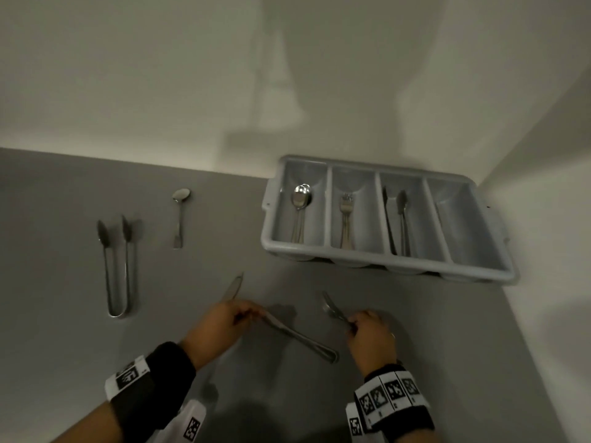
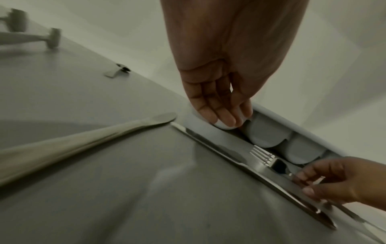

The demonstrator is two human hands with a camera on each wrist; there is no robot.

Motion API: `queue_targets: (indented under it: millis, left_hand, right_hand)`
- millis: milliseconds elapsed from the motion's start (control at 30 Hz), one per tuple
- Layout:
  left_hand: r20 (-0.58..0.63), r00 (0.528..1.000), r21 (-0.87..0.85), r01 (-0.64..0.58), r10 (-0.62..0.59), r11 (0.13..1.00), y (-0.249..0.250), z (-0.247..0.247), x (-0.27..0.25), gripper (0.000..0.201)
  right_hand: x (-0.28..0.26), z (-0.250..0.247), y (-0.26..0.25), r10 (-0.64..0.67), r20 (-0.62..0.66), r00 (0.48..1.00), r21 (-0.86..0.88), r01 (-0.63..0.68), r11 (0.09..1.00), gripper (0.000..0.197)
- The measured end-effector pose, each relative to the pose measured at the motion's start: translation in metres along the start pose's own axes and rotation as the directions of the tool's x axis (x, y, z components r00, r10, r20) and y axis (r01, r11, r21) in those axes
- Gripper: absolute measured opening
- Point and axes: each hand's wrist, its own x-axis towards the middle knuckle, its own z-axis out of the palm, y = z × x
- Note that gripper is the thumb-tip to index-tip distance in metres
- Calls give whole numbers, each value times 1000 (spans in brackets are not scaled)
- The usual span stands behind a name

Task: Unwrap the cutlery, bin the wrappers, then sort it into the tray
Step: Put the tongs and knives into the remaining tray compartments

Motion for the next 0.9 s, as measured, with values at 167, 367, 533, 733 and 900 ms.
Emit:
queue_targets:
  millis: [167, 367, 533, 733, 900]
  left_hand:
    - [-86, 995, 61, 55, -50, 997, -26, -5, -13, 62]
    - [-266, 939, 154, 266, -219, 952, -32, -16, -17, 18]
    - [-174, 890, 339, 455, -421, 823, -41, -18, -23, 39]
    - [-142, 865, 290, 500, -480, 816, -52, -20, -22, 35]
    - [-117, 912, 408, 406, -394, 818, -36, -19, -24, 19]
  right_hand:
    - [1, 3, -5, 33, 18, 999, -125, -30, 992, 22]
    - [-13, -5, -12, -35, -76, 996, 163, 47, 985, 11]
    - [-26, -8, -23, -94, -141, 986, 274, 130, 953, 12]
    - [-35, -12, -29, -79, -171, 982, 285, 126, 950, 16]
    - [-40, -20, -30, -43, -167, 985, 342, 98, 935, 11]
